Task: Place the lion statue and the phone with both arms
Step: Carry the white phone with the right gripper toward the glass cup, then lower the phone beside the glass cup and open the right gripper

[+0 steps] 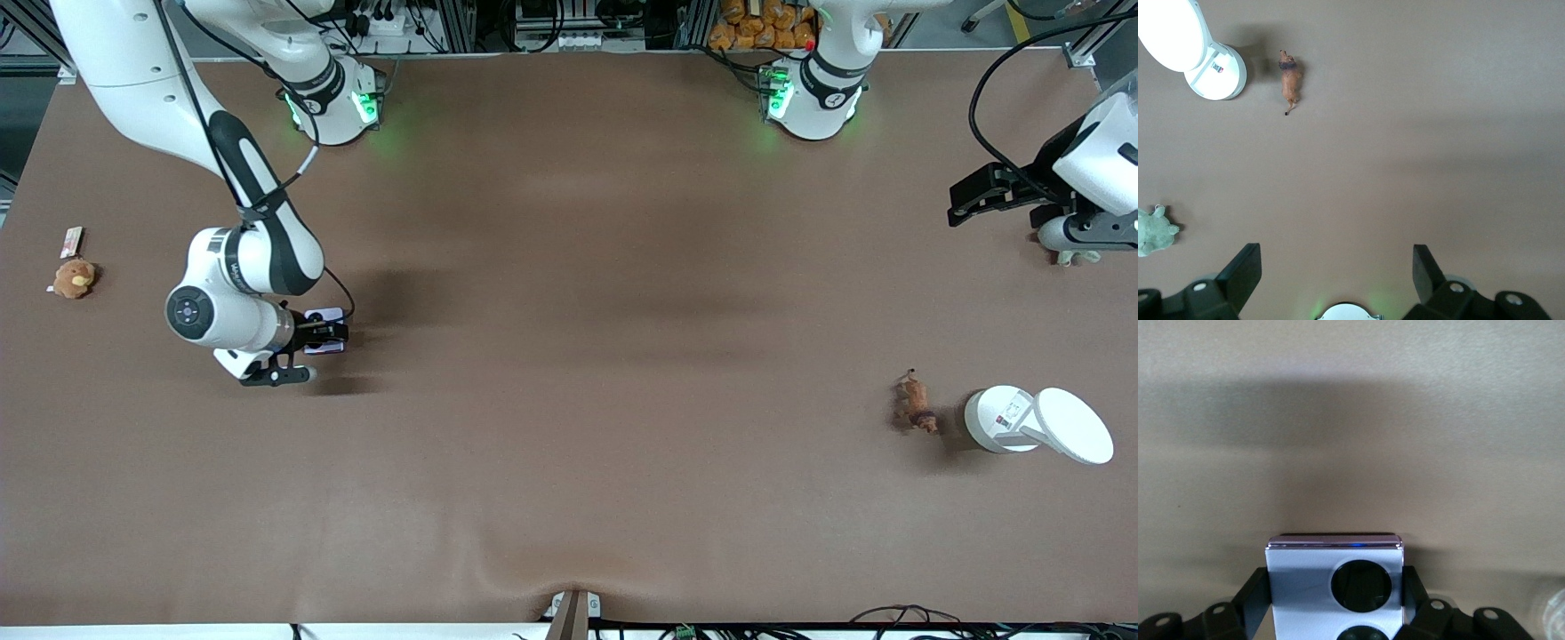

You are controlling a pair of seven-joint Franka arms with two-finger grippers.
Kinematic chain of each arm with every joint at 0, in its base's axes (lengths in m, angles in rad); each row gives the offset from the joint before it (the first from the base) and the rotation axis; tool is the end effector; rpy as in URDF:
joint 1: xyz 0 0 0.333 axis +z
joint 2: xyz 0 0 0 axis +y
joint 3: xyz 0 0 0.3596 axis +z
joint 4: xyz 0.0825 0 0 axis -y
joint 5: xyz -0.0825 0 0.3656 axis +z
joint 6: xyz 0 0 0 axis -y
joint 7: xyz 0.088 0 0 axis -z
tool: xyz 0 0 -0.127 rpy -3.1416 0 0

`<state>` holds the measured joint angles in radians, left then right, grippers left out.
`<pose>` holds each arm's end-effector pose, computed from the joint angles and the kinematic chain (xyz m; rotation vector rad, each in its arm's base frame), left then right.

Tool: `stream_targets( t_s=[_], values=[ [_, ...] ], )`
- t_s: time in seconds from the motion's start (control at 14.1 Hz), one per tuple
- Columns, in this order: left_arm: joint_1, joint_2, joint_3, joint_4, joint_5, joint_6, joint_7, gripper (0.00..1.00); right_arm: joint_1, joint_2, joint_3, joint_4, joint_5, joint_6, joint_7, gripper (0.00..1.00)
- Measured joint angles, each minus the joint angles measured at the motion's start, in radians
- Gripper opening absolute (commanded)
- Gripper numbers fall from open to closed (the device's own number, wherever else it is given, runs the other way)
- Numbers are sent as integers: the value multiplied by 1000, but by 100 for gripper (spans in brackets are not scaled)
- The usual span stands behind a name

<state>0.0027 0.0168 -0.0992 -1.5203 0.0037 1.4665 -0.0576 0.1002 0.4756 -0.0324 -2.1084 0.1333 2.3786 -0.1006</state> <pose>0.5276 -0.0500 0.6531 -3.1316 0.0606 0.1099 0.5604 0.0414 0.2063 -3.0542 -0.0987 0.3113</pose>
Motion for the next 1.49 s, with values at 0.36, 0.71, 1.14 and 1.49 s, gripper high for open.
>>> stream_targets(
  t_s=[0.36,0.71,1.14,1.49],
  values=[
    [5,3,2,0,1,6,0,100,0,-1,3,-1,0,-1,0,100],
    [6,3,2,0,1,9,0,100,-3,-23,-1,117,0,-218,0,100],
    [6,3,2,0,1,19,0,100,-3,-51,0,408,0,-497,-2,100],
    [6,3,2,0,1,25,0,100,6,-55,10,710,-54,-731,-3,100]
  ],
)
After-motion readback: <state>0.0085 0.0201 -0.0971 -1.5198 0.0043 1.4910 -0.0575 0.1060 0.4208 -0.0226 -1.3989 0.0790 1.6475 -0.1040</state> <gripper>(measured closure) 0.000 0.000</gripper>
